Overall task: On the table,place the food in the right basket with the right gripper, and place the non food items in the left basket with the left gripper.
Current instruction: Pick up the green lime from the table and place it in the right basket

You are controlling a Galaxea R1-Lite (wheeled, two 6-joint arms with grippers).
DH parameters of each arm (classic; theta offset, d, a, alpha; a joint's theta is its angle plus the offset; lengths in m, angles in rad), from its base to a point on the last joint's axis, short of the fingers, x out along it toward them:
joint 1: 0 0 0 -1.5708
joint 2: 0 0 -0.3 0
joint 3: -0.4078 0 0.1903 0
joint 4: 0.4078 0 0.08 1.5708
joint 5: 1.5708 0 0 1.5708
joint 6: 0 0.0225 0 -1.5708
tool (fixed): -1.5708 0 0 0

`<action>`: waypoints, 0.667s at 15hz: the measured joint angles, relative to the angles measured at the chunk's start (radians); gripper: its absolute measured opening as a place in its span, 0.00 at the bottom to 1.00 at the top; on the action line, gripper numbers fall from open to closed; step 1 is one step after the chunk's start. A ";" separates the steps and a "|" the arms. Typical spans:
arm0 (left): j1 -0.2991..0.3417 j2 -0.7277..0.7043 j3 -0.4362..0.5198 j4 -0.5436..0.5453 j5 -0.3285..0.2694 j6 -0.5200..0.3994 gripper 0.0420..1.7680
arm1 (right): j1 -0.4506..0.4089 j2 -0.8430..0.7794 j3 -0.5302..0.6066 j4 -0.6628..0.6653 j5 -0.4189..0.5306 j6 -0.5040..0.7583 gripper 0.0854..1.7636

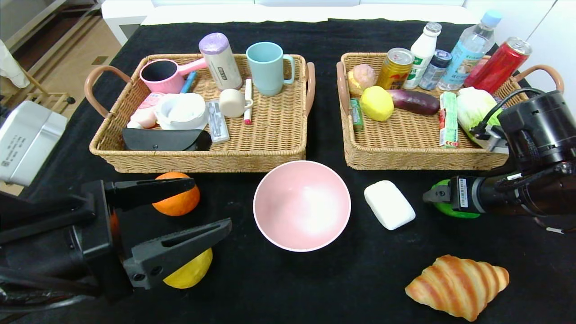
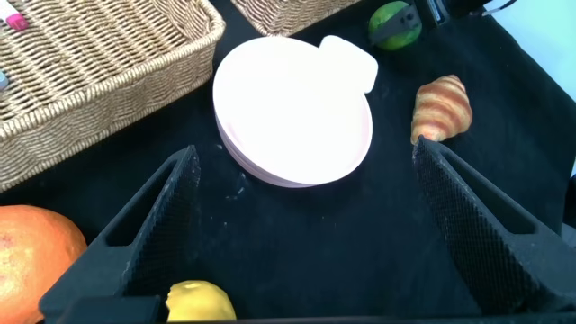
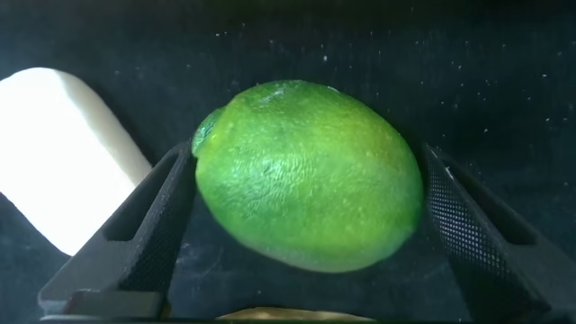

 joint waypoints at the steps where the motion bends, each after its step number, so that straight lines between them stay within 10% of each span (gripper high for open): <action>1: 0.000 -0.001 0.000 0.001 0.000 0.000 0.97 | 0.000 0.002 0.000 -0.004 -0.001 0.000 0.97; 6: 0.000 -0.003 0.001 0.001 -0.001 0.001 0.97 | 0.000 0.017 0.006 -0.034 -0.033 0.022 0.97; 10: 0.000 -0.004 0.001 0.001 -0.001 0.001 0.97 | 0.006 0.023 0.011 -0.036 -0.034 0.023 0.76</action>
